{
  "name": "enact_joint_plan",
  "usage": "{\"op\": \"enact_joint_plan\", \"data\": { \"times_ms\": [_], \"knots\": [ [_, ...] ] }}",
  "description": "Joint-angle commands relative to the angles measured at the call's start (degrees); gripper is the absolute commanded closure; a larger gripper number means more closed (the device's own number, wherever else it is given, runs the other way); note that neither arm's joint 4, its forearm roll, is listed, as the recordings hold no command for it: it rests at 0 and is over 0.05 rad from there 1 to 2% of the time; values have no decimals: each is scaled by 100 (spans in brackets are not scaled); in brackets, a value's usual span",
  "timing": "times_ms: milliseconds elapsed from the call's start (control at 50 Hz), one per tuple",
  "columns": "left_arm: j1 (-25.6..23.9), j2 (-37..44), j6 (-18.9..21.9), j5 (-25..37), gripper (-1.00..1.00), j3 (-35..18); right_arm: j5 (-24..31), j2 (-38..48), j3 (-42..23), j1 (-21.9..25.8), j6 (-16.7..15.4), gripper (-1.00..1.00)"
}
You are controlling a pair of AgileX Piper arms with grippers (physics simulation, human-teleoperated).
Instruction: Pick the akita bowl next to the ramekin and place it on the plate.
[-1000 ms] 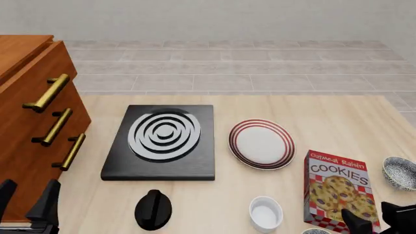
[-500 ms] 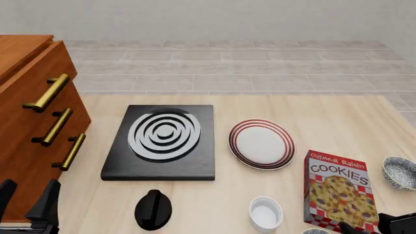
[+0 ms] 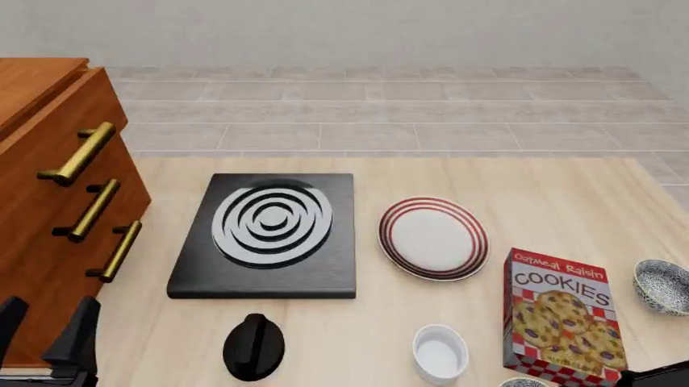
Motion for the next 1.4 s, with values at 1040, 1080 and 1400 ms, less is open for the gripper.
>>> {"op": "enact_joint_plan", "data": {
  "times_ms": [1040, 1080, 1400],
  "knots": [
    [0, 0, 0, 0, -100, 0, -1030, 742, 863, -156, -256, -100],
    [0, 0, 0, 0, -100, 0, -1018, 730, 876, -160, -249, -100],
    [0, 0, 0, 0, -100, 0, -1381, 968, 1055, -201, -251, -100]
  ]
}}
